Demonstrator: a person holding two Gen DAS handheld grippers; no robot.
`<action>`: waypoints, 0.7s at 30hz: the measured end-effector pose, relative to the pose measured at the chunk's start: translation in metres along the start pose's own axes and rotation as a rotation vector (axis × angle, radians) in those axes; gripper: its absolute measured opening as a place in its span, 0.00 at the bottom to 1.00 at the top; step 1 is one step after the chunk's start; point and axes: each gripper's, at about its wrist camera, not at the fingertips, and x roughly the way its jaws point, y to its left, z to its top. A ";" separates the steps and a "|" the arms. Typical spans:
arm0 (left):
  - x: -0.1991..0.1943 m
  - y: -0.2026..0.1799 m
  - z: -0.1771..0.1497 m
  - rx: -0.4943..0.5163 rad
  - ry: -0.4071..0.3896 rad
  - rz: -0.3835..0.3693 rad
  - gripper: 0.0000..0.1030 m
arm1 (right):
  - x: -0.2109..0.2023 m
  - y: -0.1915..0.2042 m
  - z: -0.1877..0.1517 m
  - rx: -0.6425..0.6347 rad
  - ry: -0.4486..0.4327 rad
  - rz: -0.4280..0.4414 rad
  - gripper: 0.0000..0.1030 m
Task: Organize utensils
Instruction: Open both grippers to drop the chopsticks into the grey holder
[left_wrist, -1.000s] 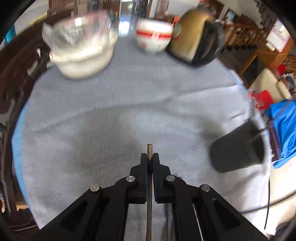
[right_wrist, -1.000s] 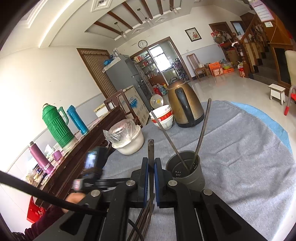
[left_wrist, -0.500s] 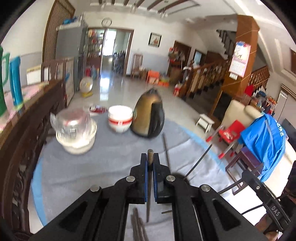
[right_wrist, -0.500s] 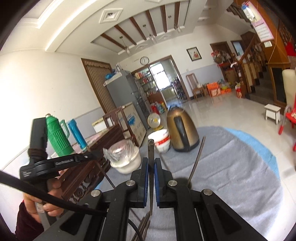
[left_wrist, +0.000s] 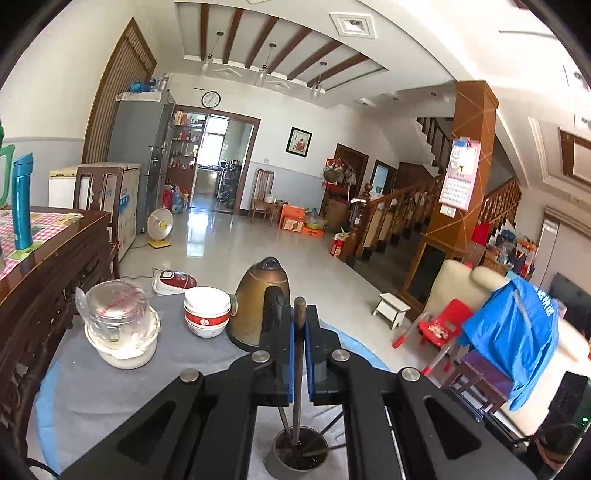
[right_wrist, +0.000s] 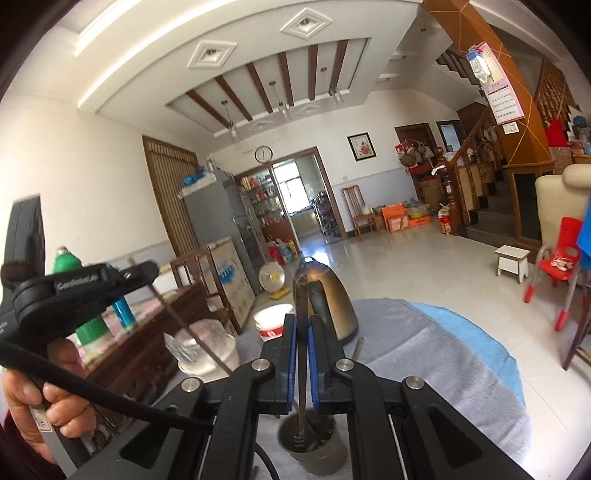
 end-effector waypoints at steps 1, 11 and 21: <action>0.007 -0.002 -0.005 0.003 0.013 0.001 0.05 | 0.005 0.000 -0.004 -0.013 0.017 -0.011 0.06; 0.050 -0.001 -0.062 0.032 0.219 0.043 0.09 | 0.027 -0.026 -0.030 0.082 0.181 0.011 0.08; -0.008 0.040 -0.094 0.018 0.195 0.126 0.52 | -0.011 -0.063 -0.048 0.255 0.107 0.095 0.62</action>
